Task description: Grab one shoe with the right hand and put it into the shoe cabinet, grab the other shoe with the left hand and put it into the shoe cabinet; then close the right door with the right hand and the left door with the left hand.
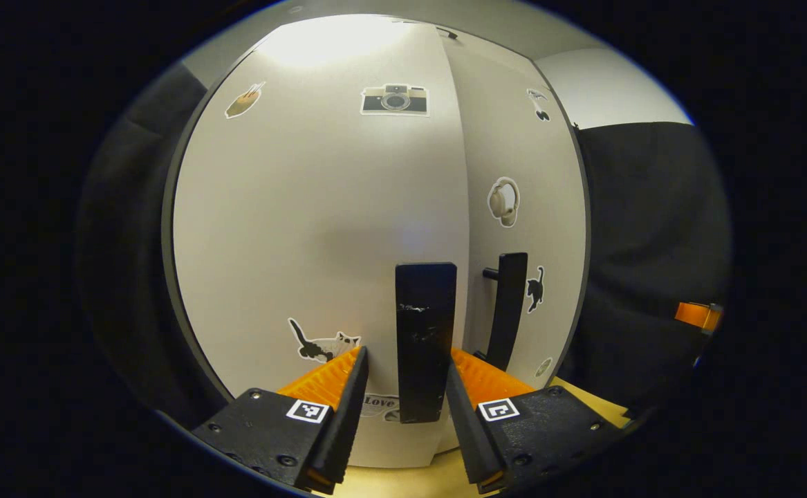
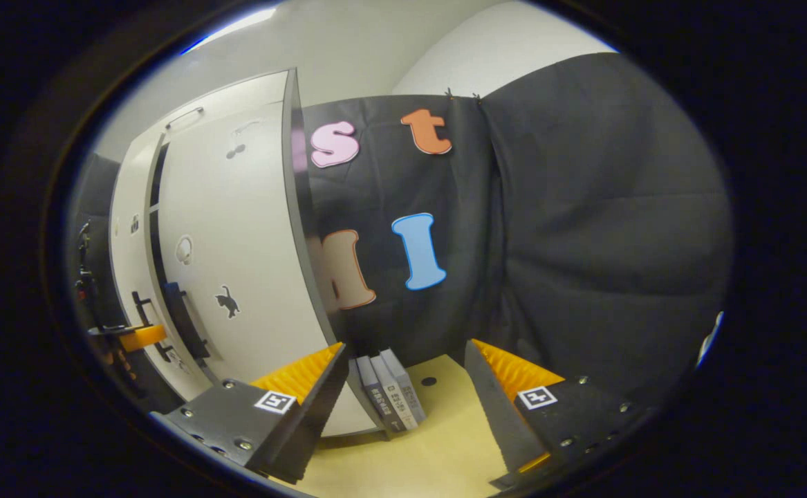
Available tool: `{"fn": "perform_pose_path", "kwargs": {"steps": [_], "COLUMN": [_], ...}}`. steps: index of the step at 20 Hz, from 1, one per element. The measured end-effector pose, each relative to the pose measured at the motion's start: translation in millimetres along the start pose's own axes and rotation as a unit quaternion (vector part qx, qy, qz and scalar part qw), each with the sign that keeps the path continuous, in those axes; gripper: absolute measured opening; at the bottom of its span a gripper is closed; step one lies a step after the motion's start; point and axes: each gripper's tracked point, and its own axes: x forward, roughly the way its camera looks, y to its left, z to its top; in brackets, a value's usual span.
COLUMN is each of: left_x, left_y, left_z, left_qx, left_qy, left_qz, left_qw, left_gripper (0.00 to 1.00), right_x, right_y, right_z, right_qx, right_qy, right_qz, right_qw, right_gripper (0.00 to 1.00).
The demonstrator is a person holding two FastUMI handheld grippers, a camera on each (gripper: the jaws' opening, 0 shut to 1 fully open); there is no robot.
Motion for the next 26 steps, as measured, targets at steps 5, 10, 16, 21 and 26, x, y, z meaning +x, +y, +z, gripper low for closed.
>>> {"fn": "perform_pose_path", "kwargs": {"steps": [5, 10, 16, 21, 26], "left_x": [7.8, 13.7, 16.6, 4.4, -38.9], "left_y": [2.0, 3.2, 2.8, 2.0, 0.2], "left_z": [-1.2, -2.4, -3.5, 7.9, 47.3], "left_qx": [-0.001, -0.002, -0.004, -0.024, 0.006], "left_qy": [-0.002, -0.003, 0.001, -0.006, -0.040], "left_qz": [0.012, 0.017, 0.018, 0.019, 0.034], "left_qw": [1.000, 1.000, 1.000, 1.000, 0.999], "left_gripper": [0.65, 0.65, 0.61, 0.61, 0.61], "right_x": [4.2, 4.6, -2.9, -11.2, -24.2], "right_y": [-3.0, -1.8, 9.8, 32.2, 72.6], "right_z": [-1.0, -3.9, -8.7, -9.6, 18.1], "right_qx": [-0.002, 0.001, -0.009, -0.031, -0.057], "right_qy": [0.000, 0.003, 0.005, 0.004, -0.019], "right_qz": [0.003, 0.011, 0.028, 0.052, 0.090], "right_qw": [1.000, 1.000, 1.000, 0.998, 0.994], "right_gripper": [1.00, 1.00, 0.97, 1.00, 1.00]}}
